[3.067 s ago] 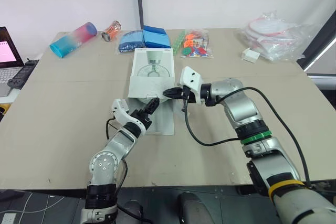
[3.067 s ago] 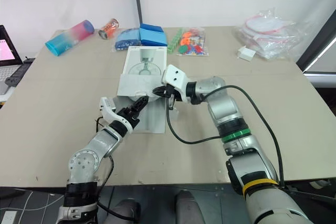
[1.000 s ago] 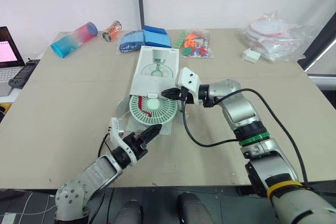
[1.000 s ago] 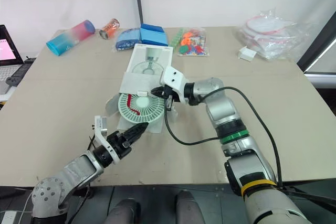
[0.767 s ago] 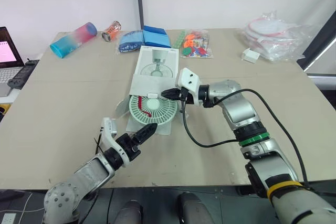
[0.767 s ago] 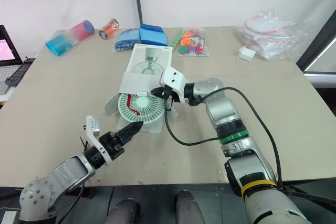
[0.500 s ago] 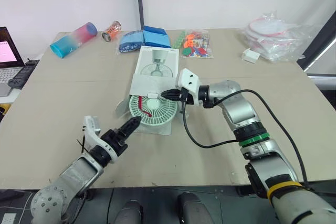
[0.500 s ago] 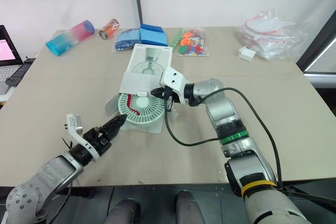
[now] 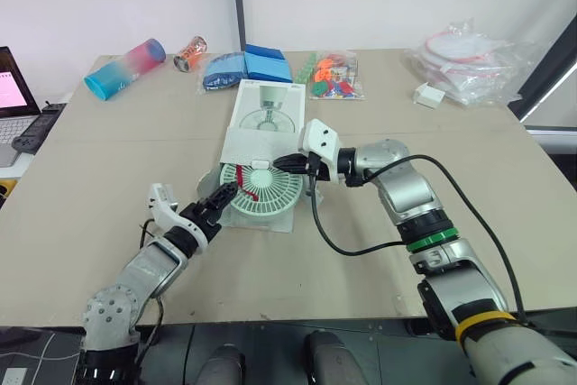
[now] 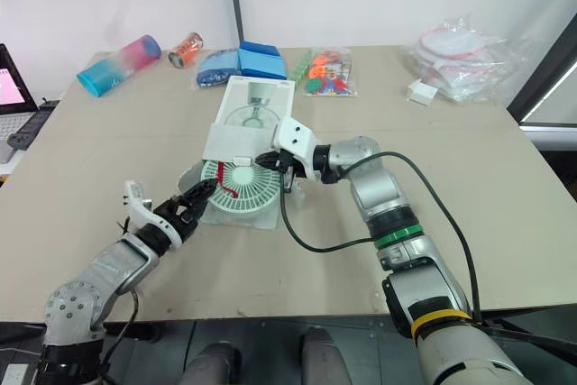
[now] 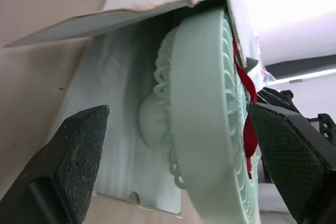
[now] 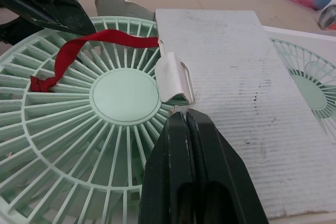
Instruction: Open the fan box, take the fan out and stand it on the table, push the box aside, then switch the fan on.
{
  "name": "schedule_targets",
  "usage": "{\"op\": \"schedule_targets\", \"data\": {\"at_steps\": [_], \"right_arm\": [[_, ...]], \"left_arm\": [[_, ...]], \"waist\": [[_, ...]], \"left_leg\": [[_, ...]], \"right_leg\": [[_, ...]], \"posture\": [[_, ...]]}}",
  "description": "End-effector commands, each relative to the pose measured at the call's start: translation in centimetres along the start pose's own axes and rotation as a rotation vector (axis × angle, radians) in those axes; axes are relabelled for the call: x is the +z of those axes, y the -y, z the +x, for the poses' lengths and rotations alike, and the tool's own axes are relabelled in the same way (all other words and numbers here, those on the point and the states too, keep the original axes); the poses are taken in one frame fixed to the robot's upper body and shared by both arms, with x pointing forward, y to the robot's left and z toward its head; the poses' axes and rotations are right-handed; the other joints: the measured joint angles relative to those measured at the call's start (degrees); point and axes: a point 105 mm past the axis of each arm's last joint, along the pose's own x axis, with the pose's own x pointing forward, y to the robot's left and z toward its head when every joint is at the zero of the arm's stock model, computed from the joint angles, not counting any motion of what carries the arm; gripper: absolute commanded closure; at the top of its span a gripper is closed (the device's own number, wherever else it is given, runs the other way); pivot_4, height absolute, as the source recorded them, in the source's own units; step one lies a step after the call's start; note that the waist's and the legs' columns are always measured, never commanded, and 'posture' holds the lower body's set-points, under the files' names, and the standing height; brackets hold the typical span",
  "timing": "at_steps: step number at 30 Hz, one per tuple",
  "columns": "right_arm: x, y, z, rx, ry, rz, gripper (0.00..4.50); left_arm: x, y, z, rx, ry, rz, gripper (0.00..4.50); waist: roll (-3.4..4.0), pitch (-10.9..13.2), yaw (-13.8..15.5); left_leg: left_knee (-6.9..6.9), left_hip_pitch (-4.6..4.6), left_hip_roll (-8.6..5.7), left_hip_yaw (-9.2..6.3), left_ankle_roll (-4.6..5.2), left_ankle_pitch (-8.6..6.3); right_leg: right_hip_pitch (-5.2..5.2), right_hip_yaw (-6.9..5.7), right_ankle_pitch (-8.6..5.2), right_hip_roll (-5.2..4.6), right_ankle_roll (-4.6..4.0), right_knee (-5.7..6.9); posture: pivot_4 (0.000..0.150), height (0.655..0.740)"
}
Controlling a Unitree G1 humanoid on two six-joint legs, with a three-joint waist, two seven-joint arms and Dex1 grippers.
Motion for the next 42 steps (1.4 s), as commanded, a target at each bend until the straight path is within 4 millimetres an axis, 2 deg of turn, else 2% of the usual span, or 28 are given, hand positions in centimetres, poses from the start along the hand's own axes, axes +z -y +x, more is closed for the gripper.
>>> {"op": "schedule_targets", "data": {"at_steps": [1, 6, 16, 19, 24, 26, 30, 42], "right_arm": [[-0.2, 0.0, -0.1, -0.004, -0.021, -0.004, 4.50], [-0.4, 0.0, -0.3, -0.011, -0.026, -0.003, 4.50], [-0.4, -0.1, -0.3, -0.011, -0.029, 0.001, 4.50], [-0.4, -0.1, -0.3, -0.010, -0.029, 0.001, 4.50], [-0.4, 0.0, -0.3, -0.011, -0.030, 0.000, 4.50], [-0.4, 0.0, -0.3, -0.012, -0.030, 0.000, 4.50], [-0.4, 0.0, -0.2, -0.013, -0.027, -0.002, 4.50], [-0.3, 0.1, -0.1, -0.016, -0.017, -0.003, 4.50]], "left_arm": [[-0.2, 1.0, 0.3, -0.057, -0.028, 0.016, 0.03], [-1.3, 1.2, 0.8, -0.076, -0.070, 0.008, 0.03], [-1.9, 1.3, 1.1, -0.090, -0.054, -0.051, 0.03], [-1.4, 1.4, 1.2, -0.102, -0.022, -0.078, 0.79], [-1.0, 1.3, 0.7, -0.112, -0.012, -0.092, 2.53], [-1.3, 1.3, 0.4, -0.119, -0.029, -0.089, 2.91], [-2.1, 1.5, -0.5, -0.140, -0.074, -0.095, 2.91], [-5.2, 0.9, -6.3, -0.077, -0.205, -0.118, 2.91]], "waist": [[0.00, 0.00, -0.01], [0.00, 0.00, 0.00], [0.00, 0.00, 0.01], [0.00, 0.00, 0.02], [-0.02, -0.01, 0.02], [-0.06, -0.04, -0.01], [-0.06, -0.04, -0.05], [-0.09, -0.05, 0.02]], "left_leg": [[0.00, 0.00, 0.00, 0.00, 0.00, 0.00], [0.00, 0.00, 0.00, -0.01, 0.00, 0.00], [0.00, 0.00, -0.01, -0.01, 0.00, 0.00], [0.00, 0.00, -0.01, -0.01, 0.00, 0.00], [0.00, 0.00, 0.00, -0.01, 0.00, 0.00], [0.00, 0.05, 0.00, 0.00, 0.00, 0.00], [-0.02, 0.08, 0.00, -0.01, 0.00, 0.00], [-0.07, 0.14, -0.02, -0.02, 0.01, 0.00]], "right_leg": [[0.00, 0.00, 0.00, 0.00, 0.00, 0.00], [0.00, 0.00, 0.00, -0.01, 0.00, 0.00], [0.00, 0.00, 0.00, -0.02, 0.00, 0.00], [0.00, 0.01, 0.00, -0.02, 0.00, 0.00], [0.00, 0.01, 0.00, -0.01, 0.00, 0.00], [0.03, 0.01, 0.00, -0.01, 0.00, 0.00], [0.04, 0.02, 0.00, 0.00, 0.00, 0.00], [0.08, 0.05, 0.00, -0.01, 0.00, -0.01]], "posture": [[0.150, 0.7400], [0.150, 0.7400], [0.150, 0.7400], [0.150, 0.7400], [0.150, 0.7400], [0.150, 0.7400], [0.150, 0.7400], [0.150, 0.7400]]}}
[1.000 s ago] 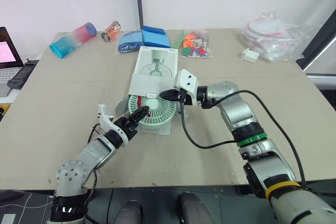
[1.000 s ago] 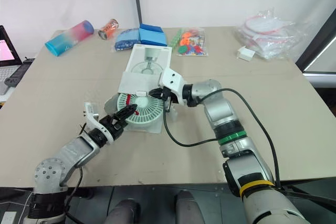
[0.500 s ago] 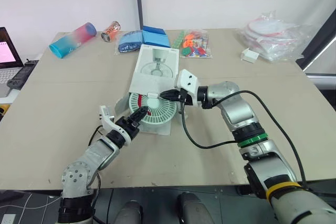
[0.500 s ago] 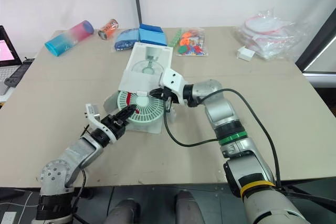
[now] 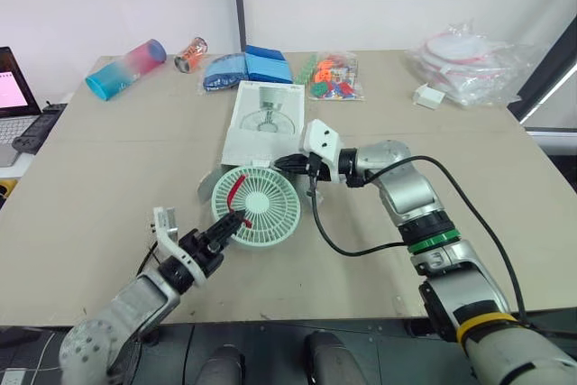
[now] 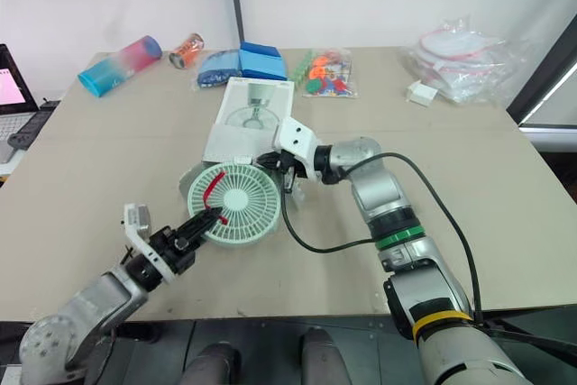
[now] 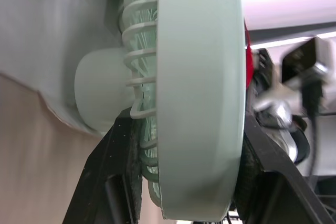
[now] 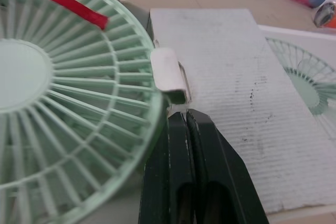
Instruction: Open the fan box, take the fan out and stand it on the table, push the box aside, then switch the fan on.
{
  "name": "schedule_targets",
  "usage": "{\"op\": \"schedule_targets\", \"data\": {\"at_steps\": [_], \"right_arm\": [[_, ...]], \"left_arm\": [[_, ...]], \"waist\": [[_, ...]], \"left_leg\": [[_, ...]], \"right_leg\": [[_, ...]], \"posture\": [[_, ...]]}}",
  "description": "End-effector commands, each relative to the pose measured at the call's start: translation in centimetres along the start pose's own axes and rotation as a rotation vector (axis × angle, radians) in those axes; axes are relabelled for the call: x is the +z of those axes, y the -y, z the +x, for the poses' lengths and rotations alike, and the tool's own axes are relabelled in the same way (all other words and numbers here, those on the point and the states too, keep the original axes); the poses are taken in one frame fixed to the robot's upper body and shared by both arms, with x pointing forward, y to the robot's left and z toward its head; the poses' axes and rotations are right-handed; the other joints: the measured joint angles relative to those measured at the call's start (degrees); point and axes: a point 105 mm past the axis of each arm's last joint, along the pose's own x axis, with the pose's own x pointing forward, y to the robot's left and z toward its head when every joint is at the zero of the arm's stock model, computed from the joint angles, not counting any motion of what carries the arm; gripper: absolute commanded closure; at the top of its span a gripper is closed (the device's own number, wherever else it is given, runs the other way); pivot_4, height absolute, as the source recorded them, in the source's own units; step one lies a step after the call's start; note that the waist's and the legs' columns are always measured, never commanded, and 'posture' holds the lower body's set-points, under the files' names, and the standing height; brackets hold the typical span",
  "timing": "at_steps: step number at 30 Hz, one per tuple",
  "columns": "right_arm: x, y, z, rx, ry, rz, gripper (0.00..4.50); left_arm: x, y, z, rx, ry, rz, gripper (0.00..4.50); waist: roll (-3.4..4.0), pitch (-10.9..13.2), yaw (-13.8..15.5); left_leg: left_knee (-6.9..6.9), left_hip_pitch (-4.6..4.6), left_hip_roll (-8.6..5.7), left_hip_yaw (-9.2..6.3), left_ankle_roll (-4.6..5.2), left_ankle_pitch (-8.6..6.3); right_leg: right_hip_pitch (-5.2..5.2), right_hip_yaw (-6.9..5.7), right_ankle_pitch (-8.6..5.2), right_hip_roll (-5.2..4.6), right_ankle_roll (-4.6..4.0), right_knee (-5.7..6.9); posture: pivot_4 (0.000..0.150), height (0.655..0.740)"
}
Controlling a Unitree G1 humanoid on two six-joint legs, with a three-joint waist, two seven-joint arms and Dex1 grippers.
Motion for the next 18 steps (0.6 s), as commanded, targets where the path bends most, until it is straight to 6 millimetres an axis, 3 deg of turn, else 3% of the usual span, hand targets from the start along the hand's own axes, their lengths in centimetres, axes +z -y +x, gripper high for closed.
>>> {"op": "schedule_targets", "data": {"at_steps": [1, 6, 8, 13, 14, 18], "right_arm": [[0.1, 0.0, 0.2, 0.003, -0.003, -0.008, 4.50], [0.2, -0.2, 0.4, 0.009, 0.004, -0.007, 4.50], [0.3, -0.1, 0.5, 0.010, 0.007, -0.008, 4.50], [0.4, 0.1, 0.5, 0.003, 0.018, -0.007, 4.50], [0.5, 0.1, 0.4, 0.002, 0.021, -0.007, 4.50], [1.0, 0.9, -0.1, -0.012, 0.062, 0.017, 4.50]], "left_arm": [[-1.7, -0.5, -0.9, 0.051, -0.069, 0.014, 2.91], [-2.2, -0.6, -0.4, 0.047, -0.093, 0.014, 2.91], [-2.6, -0.7, -0.5, 0.052, -0.112, 0.025, 1.91], [-3.0, -1.1, -1.6, 0.087, -0.178, 0.145, 0.20], [-3.0, -1.2, -2.0, 0.096, -0.200, 0.186, 0.02], [-1.6, -1.3, -4.7, 0.156, -0.332, 0.502, 0.02]], "waist": [[0.00, 0.00, 0.00], [0.00, 0.00, 0.04], [0.00, 0.00, 0.04], [0.03, 0.02, -0.03], [0.03, 0.02, -0.03], [0.10, 0.08, -0.10]], "left_leg": [[-0.02, 0.03, 0.00, 0.01, 0.00, 0.00], [-0.05, 0.18, 0.00, 0.02, 0.01, -0.01], [-0.06, 0.20, 0.00, -0.01, 0.02, -0.01], [-0.25, 0.21, 0.03, 0.00, 0.01, 0.00], [-0.29, 0.21, 0.03, -0.01, 0.00, 0.00], [-0.34, 0.23, 0.06, 0.00, 0.00, 0.00]], "right_leg": [[0.01, 0.01, 0.00, 0.00, 0.00, -0.01], [0.22, 0.00, 0.00, 0.00, 0.00, -0.09], [0.28, -0.03, 0.00, 0.02, 0.00, -0.14], [0.20, -0.01, 0.00, 0.05, -0.01, -0.23], [0.19, -0.01, 0.00, 0.06, -0.01, -0.23], [0.21, 0.00, 0.00, 0.11, -0.03, -0.29]], "posture": [[0.150, 0.7400], [0.150, 0.7400], [0.150, 0.7400], [0.150, 0.7400], [0.150, 0.7400], [0.150, 0.7400]]}}
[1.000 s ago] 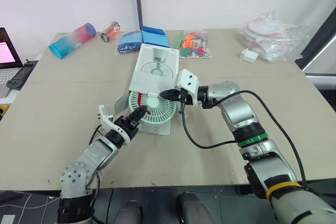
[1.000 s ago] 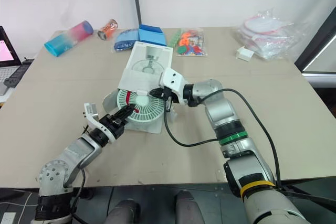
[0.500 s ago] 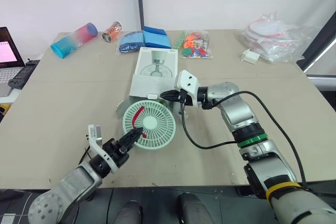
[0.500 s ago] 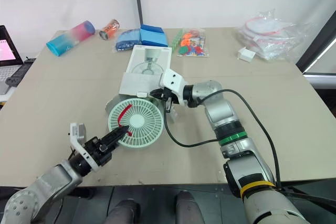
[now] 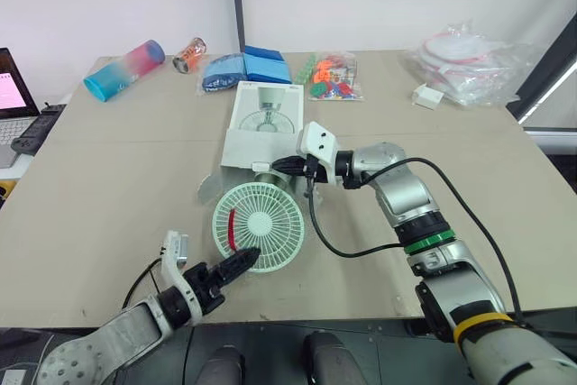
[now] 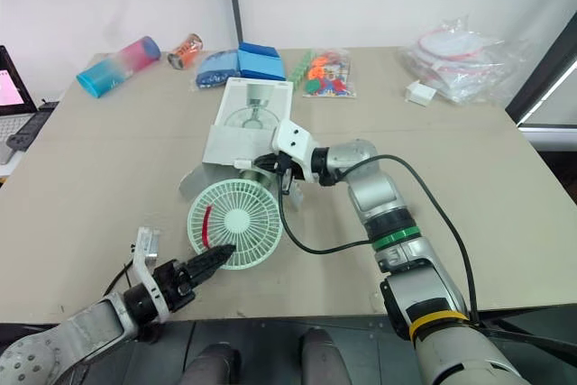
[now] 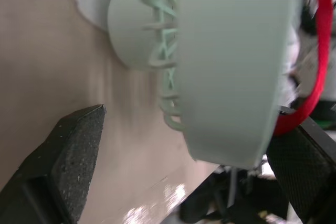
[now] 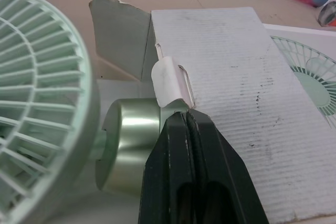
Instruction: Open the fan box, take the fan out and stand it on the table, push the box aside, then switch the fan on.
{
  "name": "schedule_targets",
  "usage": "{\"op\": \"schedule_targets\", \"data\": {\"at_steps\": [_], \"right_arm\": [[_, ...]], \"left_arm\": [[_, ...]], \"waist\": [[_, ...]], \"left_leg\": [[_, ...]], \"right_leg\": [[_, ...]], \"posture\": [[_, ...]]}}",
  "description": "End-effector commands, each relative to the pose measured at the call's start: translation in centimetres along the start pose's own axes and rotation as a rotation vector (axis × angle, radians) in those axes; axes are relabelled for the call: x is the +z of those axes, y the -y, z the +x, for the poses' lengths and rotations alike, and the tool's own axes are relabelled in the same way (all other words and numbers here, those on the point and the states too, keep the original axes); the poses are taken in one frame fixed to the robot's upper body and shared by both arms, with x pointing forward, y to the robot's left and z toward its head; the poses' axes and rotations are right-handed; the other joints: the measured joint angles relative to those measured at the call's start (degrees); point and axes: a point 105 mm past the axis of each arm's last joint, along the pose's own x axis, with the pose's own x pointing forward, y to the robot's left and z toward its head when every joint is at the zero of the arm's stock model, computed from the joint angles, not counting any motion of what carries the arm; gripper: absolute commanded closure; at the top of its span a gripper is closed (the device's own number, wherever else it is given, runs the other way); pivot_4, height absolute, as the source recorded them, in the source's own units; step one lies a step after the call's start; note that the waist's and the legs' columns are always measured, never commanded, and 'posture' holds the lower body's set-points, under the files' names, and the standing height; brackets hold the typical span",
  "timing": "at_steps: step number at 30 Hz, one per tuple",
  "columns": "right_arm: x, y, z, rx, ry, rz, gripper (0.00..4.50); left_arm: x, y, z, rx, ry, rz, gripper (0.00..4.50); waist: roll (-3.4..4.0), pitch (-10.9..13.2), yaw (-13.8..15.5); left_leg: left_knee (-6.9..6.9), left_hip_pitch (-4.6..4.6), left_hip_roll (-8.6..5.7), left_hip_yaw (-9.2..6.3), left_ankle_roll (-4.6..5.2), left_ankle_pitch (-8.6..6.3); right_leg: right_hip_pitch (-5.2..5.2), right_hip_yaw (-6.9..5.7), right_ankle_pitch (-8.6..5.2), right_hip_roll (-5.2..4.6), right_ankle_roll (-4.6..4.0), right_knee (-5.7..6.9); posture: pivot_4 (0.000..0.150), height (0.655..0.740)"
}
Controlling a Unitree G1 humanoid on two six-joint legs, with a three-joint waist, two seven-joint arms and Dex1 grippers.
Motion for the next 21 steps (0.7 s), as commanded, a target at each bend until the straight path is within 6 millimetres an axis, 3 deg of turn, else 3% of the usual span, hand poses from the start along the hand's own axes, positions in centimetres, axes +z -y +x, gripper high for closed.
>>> {"op": "schedule_targets", "data": {"at_steps": [1, 9, 12, 13, 14, 15, 16, 18, 21], "right_arm": [[1.0, 1.2, -0.7, -0.024, 0.047, 0.010, 4.50], [2.4, 2.4, -2.6, 0.027, 0.170, 0.089, 4.50], [3.0, 2.2, -3.8, 0.079, 0.226, 0.107, 4.50], [3.6, 2.0, -4.5, 0.104, 0.265, 0.099, 3.88], [4.2, 1.9, -5.0, 0.128, 0.304, 0.103, 3.75], [4.6, 1.7, -5.5, 0.154, 0.319, 0.098, 3.29], [4.7, 1.3, -5.8, 0.175, 0.305, 0.043, 2.60], [5.0, 0.1, -6.7, 0.243, 0.276, -0.007, 1.74], [5.3, -1.3, -7.8, 0.290, 0.287, -0.004, 1.18]], "left_arm": [[1.0, 0.3, -2.3, 0.025, -0.060, 0.248, 0.02], [6.2, -0.2, -7.8, 0.157, -0.149, 0.829, 0.02], [9.7, 0.8, -8.8, 0.210, -0.111, 1.174, 0.02], [10.5, 0.7, -8.9, 0.235, -0.113, 1.321, 0.00], [10.8, 0.6, -8.9, 0.243, -0.126, 1.428, 0.00], [10.8, 0.5, -8.9, 0.241, -0.133, 1.529, 0.00], [10.8, 0.4, -8.8, 0.232, -0.134, 1.593, 0.00], [11.1, 0.3, -8.6, 0.220, -0.092, 1.741, 0.00], [11.8, 0.6, -8.1, 0.212, -0.024, 1.922, 0.00]], "waist": [[0.06, 0.06, -0.02], [0.39, 0.52, -0.13], [0.24, 0.65, -0.13], [0.24, 0.65, -0.08], [0.27, 0.67, -0.04], [0.34, 0.70, -0.06], [0.34, 0.71, -0.14], [0.33, 0.71, -0.27], [0.40, 0.76, -0.03]], "left_leg": [[-0.03, 0.02, -0.01, 0.02, 0.00, 0.00], [-0.32, -0.11, 0.13, 0.18, 0.02, 0.00], [-0.37, -0.14, 0.20, 0.23, 0.04, -0.01], [-0.39, -0.19, 0.24, 0.23, 0.04, 0.00], [-0.39, -0.19, 0.24, 0.23, 0.04, 0.00], [-0.39, -0.20, 0.24, 0.24, 0.04, 0.00], [-0.45, -0.19, 0.25, 0.33, 0.03, 0.01], [-0.45, -0.19, 0.35, 0.47, 0.11, -0.04], [-0.46, -0.19, 0.38, 0.46, 0.39, -0.19]], "right_leg": [[0.01, 0.02, 0.00, -0.01, 0.00, 0.00], [-0.14, 0.01, 0.10, 0.06, -0.06, -0.38], [-0.20, 0.00, 0.11, 0.09, -0.08, -0.42], [-0.23, -0.01, 0.14, 0.12, -0.12, -0.44], [-0.23, -0.02, 0.16, 0.12, -0.12, -0.47], [-0.22, -0.01, 0.16, 0.11, -0.12, -0.48], [-0.22, 0.02, 0.22, 0.10, -0.13, -0.58], [-0.28, 0.02, 0.25, 0.08, -0.14, -0.59], [-0.29, 0.01, 0.26, 0.09, -0.15, -0.60]], "posture": [[0.150, 0.7400], [0.150, 0.7400], [0.150, 0.7400], [0.150, 0.7400], [0.150, 0.7400], [0.150, 0.7400], [0.150, 0.7400], [0.150, 0.7400], [0.150, 0.7400]]}}
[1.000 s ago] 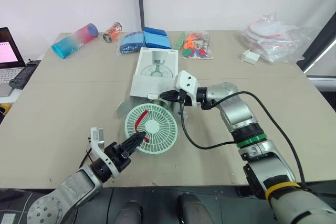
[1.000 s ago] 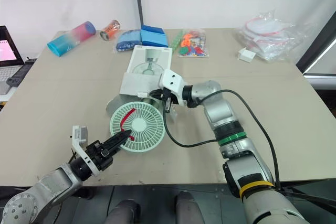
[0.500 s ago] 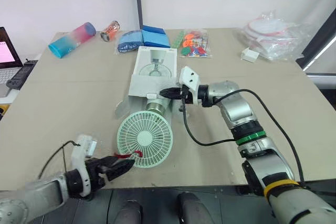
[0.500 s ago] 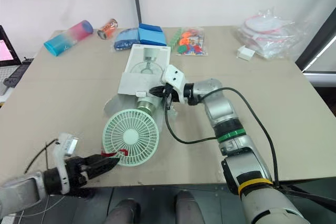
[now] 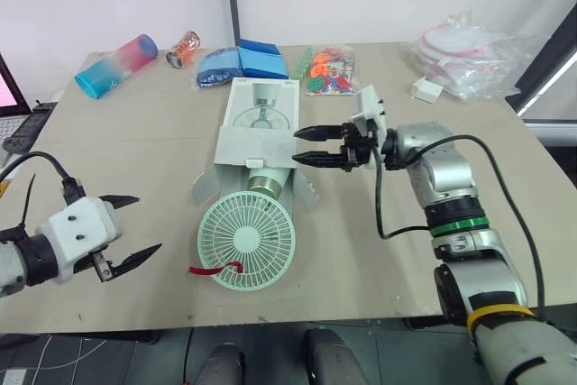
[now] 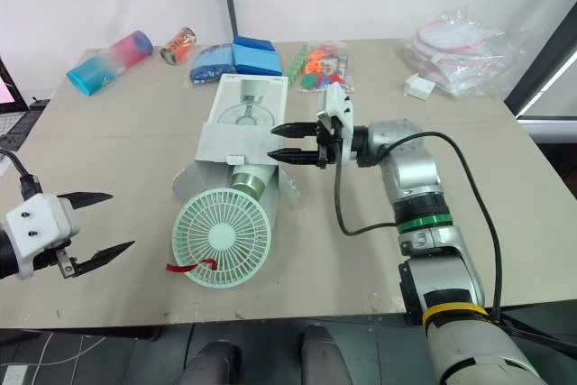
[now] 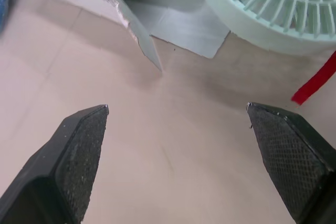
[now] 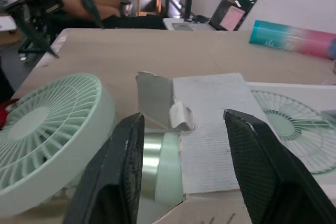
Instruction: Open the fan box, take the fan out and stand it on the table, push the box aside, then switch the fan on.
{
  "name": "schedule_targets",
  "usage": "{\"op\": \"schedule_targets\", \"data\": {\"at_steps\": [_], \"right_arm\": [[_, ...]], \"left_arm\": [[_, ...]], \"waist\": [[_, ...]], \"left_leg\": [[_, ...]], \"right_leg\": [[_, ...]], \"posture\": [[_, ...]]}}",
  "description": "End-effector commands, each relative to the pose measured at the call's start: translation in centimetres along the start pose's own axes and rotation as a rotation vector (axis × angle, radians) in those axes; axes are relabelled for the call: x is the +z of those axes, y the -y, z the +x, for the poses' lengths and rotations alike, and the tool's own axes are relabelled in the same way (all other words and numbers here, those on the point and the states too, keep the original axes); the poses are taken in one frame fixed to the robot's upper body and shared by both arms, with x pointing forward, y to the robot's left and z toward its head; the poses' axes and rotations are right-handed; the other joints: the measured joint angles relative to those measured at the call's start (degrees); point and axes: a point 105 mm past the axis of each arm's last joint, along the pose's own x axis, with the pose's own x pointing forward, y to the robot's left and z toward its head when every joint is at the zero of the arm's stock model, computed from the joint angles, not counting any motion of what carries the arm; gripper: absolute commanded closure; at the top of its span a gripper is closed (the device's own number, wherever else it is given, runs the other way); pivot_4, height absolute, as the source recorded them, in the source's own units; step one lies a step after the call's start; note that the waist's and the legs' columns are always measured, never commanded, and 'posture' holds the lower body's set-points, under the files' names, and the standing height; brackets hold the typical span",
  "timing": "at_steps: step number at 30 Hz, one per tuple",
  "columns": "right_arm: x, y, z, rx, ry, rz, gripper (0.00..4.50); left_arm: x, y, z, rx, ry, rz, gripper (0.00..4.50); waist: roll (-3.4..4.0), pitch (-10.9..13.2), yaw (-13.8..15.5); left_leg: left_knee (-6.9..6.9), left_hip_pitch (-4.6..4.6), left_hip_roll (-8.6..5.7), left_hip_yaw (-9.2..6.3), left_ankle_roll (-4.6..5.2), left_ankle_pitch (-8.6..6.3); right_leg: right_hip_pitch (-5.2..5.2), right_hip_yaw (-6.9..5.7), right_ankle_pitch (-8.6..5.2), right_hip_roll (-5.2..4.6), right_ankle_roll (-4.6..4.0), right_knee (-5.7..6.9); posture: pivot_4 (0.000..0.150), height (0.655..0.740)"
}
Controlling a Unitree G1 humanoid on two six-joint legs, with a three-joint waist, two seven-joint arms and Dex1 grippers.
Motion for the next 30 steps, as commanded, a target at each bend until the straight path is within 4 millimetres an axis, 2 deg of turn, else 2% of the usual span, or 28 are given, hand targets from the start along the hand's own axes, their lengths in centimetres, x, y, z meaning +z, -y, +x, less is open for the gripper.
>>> {"op": "schedule_targets", "data": {"at_steps": [1, 3, 6, 9, 14, 16, 20, 30], "right_arm": [[1.8, -2.6, -0.6, 0.096, 0.046, -0.038, 0.85], [1.4, -3.6, -0.9, 0.098, 0.054, -0.013, 0.08], [0.8, -5.0, -1.3, 0.093, 0.052, -0.006, 0.08], [0.8, -5.5, -1.6, 0.053, 0.061, -0.009, 0.08], [0.0, -6.0, -1.8, 0.030, 0.029, -0.013, 0.08], [0.0, -5.9, -1.8, 0.018, 0.030, -0.014, 0.08], [0.0, -5.2, -1.6, -0.011, 0.029, -0.014, 0.08], [0.2, -5.0, -1.3, -0.009, 0.031, -0.015, 0.08]], "left_arm": [[0.7, -1.0, 0.5, 0.076, 0.084, 0.314, 0.00], [1.1, -1.3, 0.9, 0.114, 0.130, 0.455, 0.00], [1.5, -1.2, 1.5, 0.140, 0.199, 0.684, 0.00], [2.1, -0.4, 2.3, 0.137, 0.299, 0.913, 0.00], [2.1, 1.2, 3.5, 0.110, 0.434, 1.127, 0.00], [2.3, 1.6, 3.7, 0.109, 0.478, 1.182, 0.00], [1.1, 2.5, 4.5, 0.048, 0.499, 1.285, 0.00], [1.9, 2.8, 6.2, 0.120, 0.565, 1.371, 0.00]], "waist": [[-0.02, 0.01, 0.15], [-0.05, 0.03, 0.16], [-0.06, 0.02, 0.22], [-0.06, 0.02, 0.20], [-0.08, 0.00, 0.22], [-0.09, 0.00, 0.18], [-0.10, -0.01, 0.16], [-0.16, -0.04, 0.18]], "left_leg": [[0.01, -0.02, 0.02, -0.02, 0.00, 0.00], [0.06, -0.03, 0.02, 0.00, 0.01, 0.01], [0.08, -0.02, 0.02, -0.01, 0.04, 0.03], [0.08, -0.03, -0.01, 0.02, 0.05, 0.04], [0.07, 0.00, 0.04, 0.11, 0.06, 0.04], [0.09, -0.01, 0.01, 0.13, 0.08, 0.05], [0.10, 0.01, 0.03, 0.15, 0.08, 0.05], [0.12, 0.01, -0.01, 0.16, 0.15, 0.05]], "right_leg": [[0.00, -0.03, 0.01, 0.01, -0.01, 0.01], [0.00, -0.01, 0.11, 0.00, 0.01, 0.00], [0.03, -0.02, 0.15, -0.01, 0.02, 0.00], [0.00, -0.01, 0.16, -0.04, 0.04, 0.00], [-0.04, -0.11, 0.22, -0.05, 0.04, 0.01], [-0.04, -0.10, 0.24, -0.07, 0.06, 0.01], [-0.05, -0.14, 0.26, -0.07, 0.07, 0.03], [-0.05, -0.21, 0.27, -0.14, 0.08, 0.10]], "posture": [[0.150, 0.7400], [0.150, 0.7400], [0.150, 0.7400], [0.150, 0.7400], [0.150, 0.7400], [0.150, 0.7400], [0.150, 0.7400], [0.150, 0.7400]]}}
